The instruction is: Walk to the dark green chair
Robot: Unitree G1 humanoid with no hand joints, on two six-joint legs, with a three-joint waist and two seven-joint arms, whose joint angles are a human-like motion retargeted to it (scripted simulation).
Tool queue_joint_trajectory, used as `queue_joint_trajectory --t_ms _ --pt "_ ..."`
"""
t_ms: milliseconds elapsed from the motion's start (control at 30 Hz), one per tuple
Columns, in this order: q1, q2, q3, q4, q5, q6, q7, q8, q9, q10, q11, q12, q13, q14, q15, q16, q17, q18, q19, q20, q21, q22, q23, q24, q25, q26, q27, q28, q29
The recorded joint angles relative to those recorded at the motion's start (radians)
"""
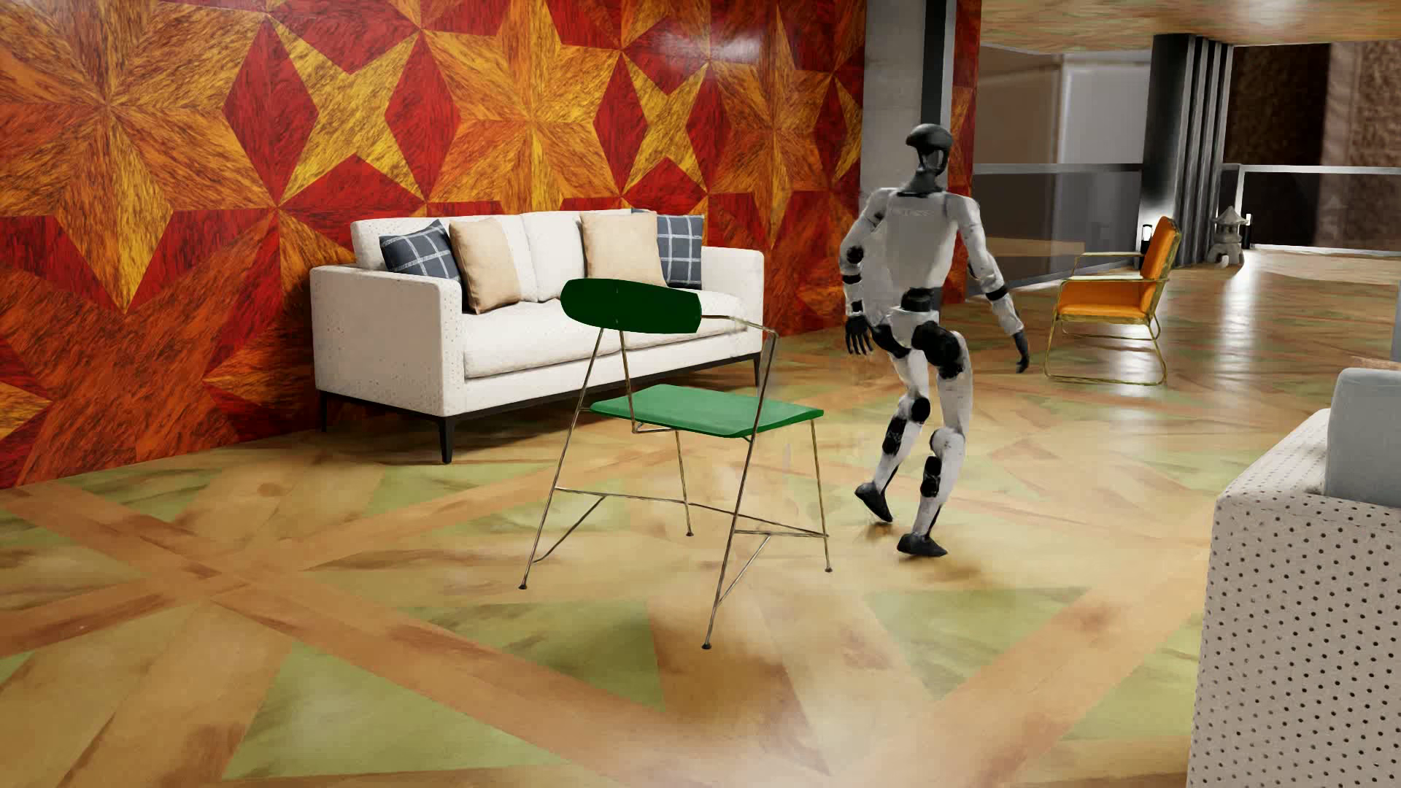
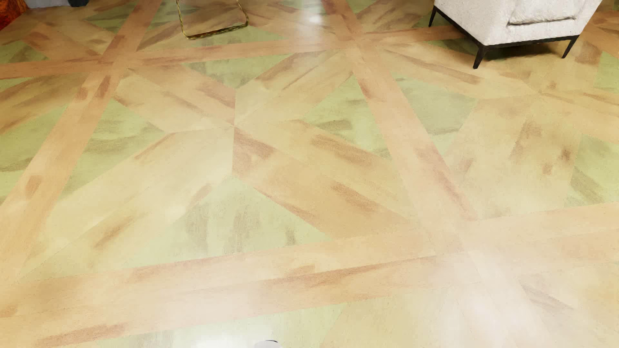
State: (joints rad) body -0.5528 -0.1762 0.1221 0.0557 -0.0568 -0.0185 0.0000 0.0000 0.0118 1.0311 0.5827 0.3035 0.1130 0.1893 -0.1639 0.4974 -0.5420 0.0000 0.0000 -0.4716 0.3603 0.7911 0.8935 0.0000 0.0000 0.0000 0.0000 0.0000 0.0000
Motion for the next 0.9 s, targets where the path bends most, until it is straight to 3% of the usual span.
queue_joint_trajectory --t_ms 33,67,100,133,167,200,233,267,300,333,367,400,467,533,600,700,800,867,900 --pt "0.002 0.053 0.04 0.006 -0.011 -0.011 0.0 0.0 -0.001 -0.199 -0.016 0.007 -0.033 0.032 -0.042 0.014 -0.011 0.0 0.0 0.014 0.022 0.02 -0.027 0.0 0.0 0.0 0.0 0.0 0.0" --pt "0.018 0.1 0.077 0.011 -0.019 -0.015 0.0 0.0 -0.004 -0.376 -0.023 0.015 -0.069 -0.008 -0.091 0.029 -0.023 0.0 0.0 0.026 0.043 0.044 -0.053 0.0 0.0 0.0 0.0 0.0 0.0" --pt "0.04 0.142 0.115 0.02 -0.022 -0.014 0.0 0.0 -0.006 -0.514 -0.02 0.022 -0.112 -0.129 -0.145 0.044 -0.035 0.0 0.0 0.034 0.062 0.07 -0.082 0.0 0.0 0.0 0.0 0.0 0.0" --pt "0.07 0.179 0.156 0.032 -0.024 -0.008 0.0 0.0 -0.008 -0.485 -0.011 0.027 -0.159 -0.389 -0.203 0.06 -0.049 0.0 0.0 0.037 0.082 0.099 -0.112 0.0 0.0 0.0 0.0 0.0 0.0" --pt "0.062 0.225 0.193 0.048 -0.025 0.008 0.0 0.0 -0.008 -0.707 0.006 0.039 -0.219 -0.033 -0.26 0.079 -0.048 0.0 0.0 0.037 0.089 0.119 -0.154 0.0 0.0 0.0 0.0 0.0 0.0" --pt "0.047 0.272 0.228 0.065 -0.027 0.024 0.0 0.0 -0.007 -0.823 0.023 0.054 -0.276 0.15 -0.307 0.098 -0.043 0.0 0.0 0.039 0.09 0.136 -0.2 0.0 0.0 0.0 0.0 0.0 0.0" --pt "0.022 0.32 0.264 0.083 -0.031 0.04 0.0 0.0 -0.006 -0.687 0.046 0.07 -0.325 -0.031 -0.321 0.116 -0.027 0.0 0.0 0.044 0.079 0.149 -0.256 0.0 0.0 0.0 0.0 0.0 0.0" --pt "-0.003 0.354 0.3 0.1 -0.041 0.051 0.0 0.0 -0.008 -0.527 0.085 0.087 -0.359 -0.176 -0.264 0.134 0.0 0.0 0.0 0.054 0.06 0.159 -0.319 0.0 0.0 0.0 0.0 0.0 0.0" --pt "-0.026 0.364 0.336 0.116 -0.064 0.049 0.0 0.0 -0.006 -0.483 0.157 0.103 -0.378 -0.034 -0.091 0.15 0.038 0.0 0.0 0.071 0.04 0.174 -0.382 0.0 0.0 0.0 0.0 0.0 0.0" --pt "-0.046 0.365 0.37 0.137 -0.1 0.037 0.0 0.0 0.007 -0.421 0.267 0.12 -0.38 0.171 0.228 0.166 0.088 0.0 0.0 0.101 0.019 0.192 -0.446 0.0 0.0 0.0 0.0 0.0 0.0" --pt "-0.054 0.298 0.399 0.104 -0.182 0.016 0.0 0.0 0.034 -0.372 0.43 0.095 -0.385 0.235 0.527 0.176 0.121 0.0 0.0 0.1 0.039 0.231 -0.482 0.0 0.0 0.0 0.0 0.0 0.0" --pt "-0.05 0.226 0.429 0.071 -0.253 0.006 0.0 0.0 0.054 -0.332 0.575 0.072 -0.387 0.268 0.682 0.183 0.143 0.0 0.0 0.098 0.08 0.257 -0.519 0.0 0.0 0.0 0.0 0.0 0.0" --pt "0.01 0.055 0.499 0.031 -0.324 0.036 0.0 0.0 0.05 -0.307 0.742 0.046 -0.393 0.217 0.693 0.167 0.137 0.0 0.0 0.117 0.236 0.234 -0.6 0.0 0.0 0.0 0.0 0.0 0.0" --pt "0.076 0.011 0.481 0.01 -0.334 0.058 0.0 0.0 0.032 -0.317 0.551 0.053 -0.34 0.06 0.505 0.122 0.13 0.0 0.0 0.155 0.27 0.116 -0.619 0.0 0.0 0.0 0.0 0.0 0.0" --pt "0.114 0.026 0.416 -0.007 -0.342 0.059 0.0 0.0 0.008 -0.329 0.241 0.041 -0.254 -0.114 0.467 0.08 0.142 0.0 0.0 0.141 0.207 0.019 -0.56 0.0 0.0 0.0 0.0 0.0 0.0" --pt "0.104 0.016 0.342 -0.032 -0.419 0.033 0.0 0.0 -0.032 -0.352 -0.059 -0.081 -0.121 -0.27 0.382 -0.016 0.132 0.0 0.0 0.046 0.078 0.038 -0.355 0.0 0.0 0.0 0.0 0.0 0.0" --pt "0.08 -0.061 0.271 -0.016 -0.435 0.045 0.0 0.0 -0.056 -0.398 -0.063 -0.15 -0.015 -0.317 0.381 -0.134 0.094 0.0 0.0 0.015 0.068 -0.006 -0.035 0.0 0.0 0.0 0.0 0.0 0.0" --pt "0.088 -0.077 0.152 -0.02 -0.392 0.071 0.0 0.0 -0.076 -0.476 -0.006 -0.141 0.054 -0.321 0.416 -0.162 0.067 0.0 0.0 -0.066 0.117 -0.147 0.153 0.0 0.0 0.0 0.0 0.0 0.0" --pt "0.108 -0.072 0.069 -0.041 -0.35 0.092 0.0 0.0 -0.087 -0.495 0.01 -0.137 0.109 -0.378 0.398 -0.148 0.055 0.0 0.0 -0.114 0.124 -0.23 0.166 0.0 0.0 0.0 0.0 0.0 0.0"
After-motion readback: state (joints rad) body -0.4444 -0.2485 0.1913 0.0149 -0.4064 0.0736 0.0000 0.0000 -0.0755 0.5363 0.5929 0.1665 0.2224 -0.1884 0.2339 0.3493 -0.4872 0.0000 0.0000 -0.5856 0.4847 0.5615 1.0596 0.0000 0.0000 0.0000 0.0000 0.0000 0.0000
